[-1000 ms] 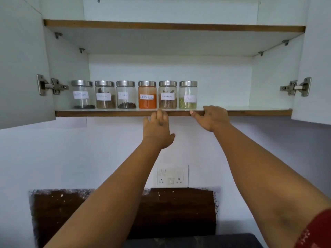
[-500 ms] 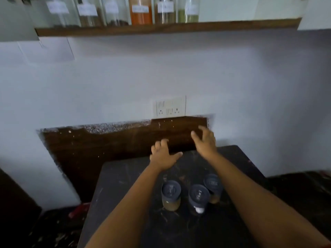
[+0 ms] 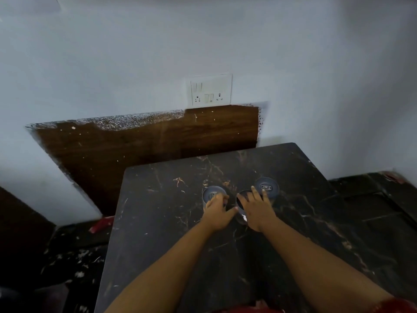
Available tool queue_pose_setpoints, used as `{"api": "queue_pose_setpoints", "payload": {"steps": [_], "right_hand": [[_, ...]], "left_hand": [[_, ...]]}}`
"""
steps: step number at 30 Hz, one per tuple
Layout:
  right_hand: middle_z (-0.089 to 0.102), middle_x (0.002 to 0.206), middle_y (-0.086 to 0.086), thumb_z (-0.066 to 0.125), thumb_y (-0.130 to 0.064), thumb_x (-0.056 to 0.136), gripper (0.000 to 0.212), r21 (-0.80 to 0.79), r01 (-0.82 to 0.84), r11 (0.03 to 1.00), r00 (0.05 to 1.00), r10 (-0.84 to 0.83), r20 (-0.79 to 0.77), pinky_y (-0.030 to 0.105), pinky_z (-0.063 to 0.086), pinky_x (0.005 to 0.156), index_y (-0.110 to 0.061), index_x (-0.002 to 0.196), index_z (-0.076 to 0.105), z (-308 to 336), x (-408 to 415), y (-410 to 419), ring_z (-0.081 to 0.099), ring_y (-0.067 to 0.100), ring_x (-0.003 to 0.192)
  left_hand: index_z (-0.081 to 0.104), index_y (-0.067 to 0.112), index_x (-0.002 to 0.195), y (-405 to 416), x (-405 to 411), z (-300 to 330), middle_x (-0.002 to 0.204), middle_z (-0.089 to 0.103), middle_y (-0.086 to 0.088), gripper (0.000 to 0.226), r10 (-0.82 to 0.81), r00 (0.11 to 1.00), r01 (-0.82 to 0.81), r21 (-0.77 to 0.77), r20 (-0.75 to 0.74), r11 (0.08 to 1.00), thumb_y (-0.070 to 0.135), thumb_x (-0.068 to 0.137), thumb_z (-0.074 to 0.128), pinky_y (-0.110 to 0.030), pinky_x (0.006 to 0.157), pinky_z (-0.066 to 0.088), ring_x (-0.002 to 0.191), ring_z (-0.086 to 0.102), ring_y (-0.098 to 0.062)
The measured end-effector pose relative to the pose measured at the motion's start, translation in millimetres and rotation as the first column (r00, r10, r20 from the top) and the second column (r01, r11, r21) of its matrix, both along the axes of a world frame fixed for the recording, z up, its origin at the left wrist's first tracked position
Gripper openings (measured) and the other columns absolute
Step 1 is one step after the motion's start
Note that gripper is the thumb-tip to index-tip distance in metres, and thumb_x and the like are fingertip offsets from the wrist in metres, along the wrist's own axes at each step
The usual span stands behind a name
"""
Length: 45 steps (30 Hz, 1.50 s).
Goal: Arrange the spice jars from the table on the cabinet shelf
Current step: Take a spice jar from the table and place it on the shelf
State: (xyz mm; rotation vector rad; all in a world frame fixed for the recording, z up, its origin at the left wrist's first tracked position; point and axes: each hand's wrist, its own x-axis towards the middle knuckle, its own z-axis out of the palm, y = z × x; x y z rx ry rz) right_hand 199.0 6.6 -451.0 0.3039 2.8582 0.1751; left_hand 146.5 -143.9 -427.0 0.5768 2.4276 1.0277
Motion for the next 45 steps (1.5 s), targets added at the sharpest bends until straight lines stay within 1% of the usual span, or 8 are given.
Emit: {"api": "queue_pose_setpoints", "payload": {"steps": [5,13,17,21,24,29,38,45], "right_hand": [[0.047,0.135,0.008,0.057,-0.022,0.091,0.044,-0.1,0.004,0.995,0.988,-0.019,-0.154,0.037,0.039,0.105,-0.015,0.132,0.044,-2.3,5.7,-13.6,0.043,0.024,0.125],[0.063,0.111,0.012,0.057,-0.023,0.095,0.024,-0.421,0.253,0.871,0.965,-0.261,0.041,0.032,0.048,0.082,-0.007,0.113,0.059,68.4,-23.5,-7.3,0.062,0.023,0.101],[0.062,0.096,0.007,0.053,-0.026,0.097,0.023,-0.728,0.246,0.641,0.958,-0.277,0.08,0.035,0.049,0.085,-0.008,0.106,0.064,133.1,-36.5,-1.4,0.059,0.019,0.09],[0.063,0.091,0.005,0.054,-0.033,0.098,0.026,-0.867,0.115,0.484,0.944,-0.324,-0.055,0.03,0.049,0.072,-0.011,0.095,0.066,160.5,-43.3,-3.5,0.06,0.018,0.083],[0.058,0.085,0.0,0.047,-0.05,0.096,0.04,-0.76,-0.009,0.65,0.912,-0.307,-0.273,0.03,0.043,0.069,-0.012,0.09,0.061,158.6,-46.0,-7.5,0.055,0.015,0.079],[0.05,0.067,0.002,0.044,-0.05,0.098,0.047,-0.887,-0.125,0.445,0.748,-0.545,-0.378,0.031,0.04,0.068,-0.014,0.067,0.048,154.3,-44.8,-14.8,0.051,0.018,0.068],[0.046,0.057,0.0,0.043,-0.046,0.099,0.051,-0.737,-0.043,0.674,0.714,-0.496,-0.495,0.033,0.039,0.061,-0.016,0.057,0.042,168.3,-47.7,-10.2,0.044,0.015,0.057],[0.046,0.056,-0.002,0.049,-0.048,0.096,0.05,-0.848,-0.177,0.5,0.741,-0.499,-0.449,0.032,0.04,0.064,-0.018,0.055,0.046,190.9,-48.5,-14.0,0.048,0.016,0.058]], "left_hand": [[0.05,0.013,0.127,-1.8,8.2,-8.0,0.123,0.058,-0.005,0.049,-0.072,0.997,0.072,0.012,0.008,0.997,0.032,0.086,0.068,-0.036,0.1,0.047,0.114,0.055,-0.018],[0.04,0.014,0.137,-3.1,-7.9,-2.3,0.134,0.047,-0.003,0.071,-0.068,0.997,0.072,0.121,-0.034,0.99,0.037,0.079,0.074,-0.031,0.1,0.043,0.124,0.046,-0.02],[0.017,0.026,0.151,-3.1,-13.0,15.1,0.146,0.039,0.003,0.114,-0.117,0.987,0.133,0.164,-0.106,0.977,0.053,0.062,0.083,-0.038,0.104,0.044,0.129,0.043,-0.017],[0.032,0.024,0.133,-6.9,-19.6,45.9,0.115,0.055,0.008,0.077,-0.014,0.99,-0.044,0.404,0.141,0.914,0.033,0.074,0.081,-0.021,0.074,0.051,0.105,0.059,-0.016],[0.044,0.009,0.137,-13.3,-30.3,60.1,0.123,0.063,-0.014,0.078,-0.193,0.708,-0.32,0.552,0.68,0.77,0.038,0.072,0.078,-0.037,0.072,0.057,0.103,0.066,-0.027],[0.051,0.005,0.138,-22.8,-29.3,68.6,0.136,0.051,-0.025,0.078,-0.471,0.401,-0.473,0.618,0.786,0.628,0.054,0.079,0.063,-0.045,0.094,0.051,0.114,0.056,-0.038],[0.059,0.014,0.124,-9.1,-24.2,96.7,0.108,0.073,-0.011,0.057,-0.226,0.745,-0.225,0.554,0.628,0.801,0.059,0.094,0.039,-0.037,0.081,0.056,0.1,0.07,-0.023],[0.062,0.014,0.123,-11.7,-24.7,108.7,0.116,0.068,-0.015,0.066,-0.365,0.627,-0.298,0.644,0.688,0.705,0.065,0.085,0.046,-0.041,0.087,0.051,0.102,0.065,-0.027]]}}
